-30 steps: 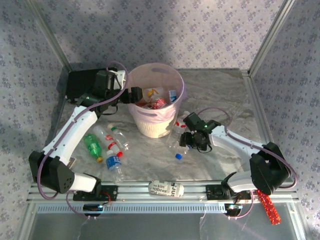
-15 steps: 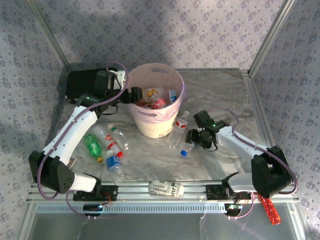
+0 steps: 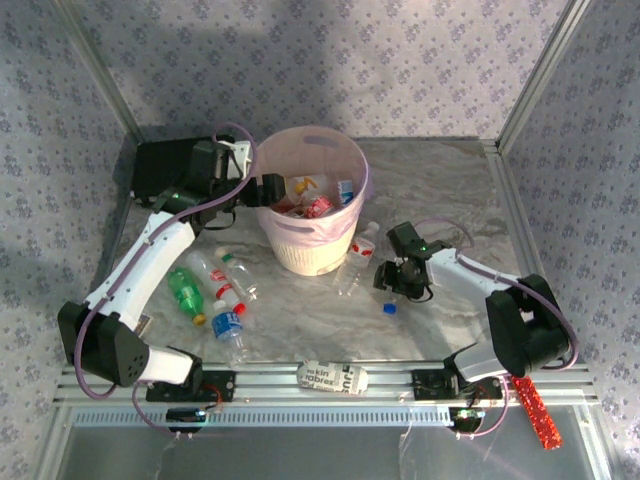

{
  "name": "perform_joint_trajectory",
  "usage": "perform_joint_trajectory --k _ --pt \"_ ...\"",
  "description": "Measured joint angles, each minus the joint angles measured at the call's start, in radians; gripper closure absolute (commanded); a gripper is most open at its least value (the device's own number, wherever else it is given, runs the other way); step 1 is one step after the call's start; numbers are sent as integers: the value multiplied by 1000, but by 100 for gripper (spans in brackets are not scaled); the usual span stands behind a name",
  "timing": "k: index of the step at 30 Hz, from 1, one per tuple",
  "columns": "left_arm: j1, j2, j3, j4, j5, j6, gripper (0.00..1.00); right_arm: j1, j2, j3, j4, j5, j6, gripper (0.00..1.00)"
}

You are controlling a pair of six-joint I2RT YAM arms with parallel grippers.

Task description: Put the plastic bottles in the bin

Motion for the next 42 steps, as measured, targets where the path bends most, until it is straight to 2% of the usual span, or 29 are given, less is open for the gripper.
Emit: perform_joint_trajectory --k 5,11,15,21,26,32,36,42 --pt "0 0 0 0 0 0 12 -7 7 7 -2 -1 -6 44" --pt "0 0 0 0 0 0 12 -23 -9 11 -40 18 -19 45" --pt "0 0 0 0 0 1 12 -48 -84 28 -130 33 -37 46" --pt "0 0 0 0 0 1 12 -76 -220 151 -255 34 -67 46" --pt "0 0 0 0 0 1 12 -85 -256 357 -389 45 -109 46" --pt "0 0 0 0 4 1 12 -78 -238 758 -471 91 -182 46" --pt "2 0 0 1 8 1 12 -41 -155 982 -486 109 -229 46" --pt "2 12 0 22 20 -2 12 83 90 1252 -463 113 -263 46"
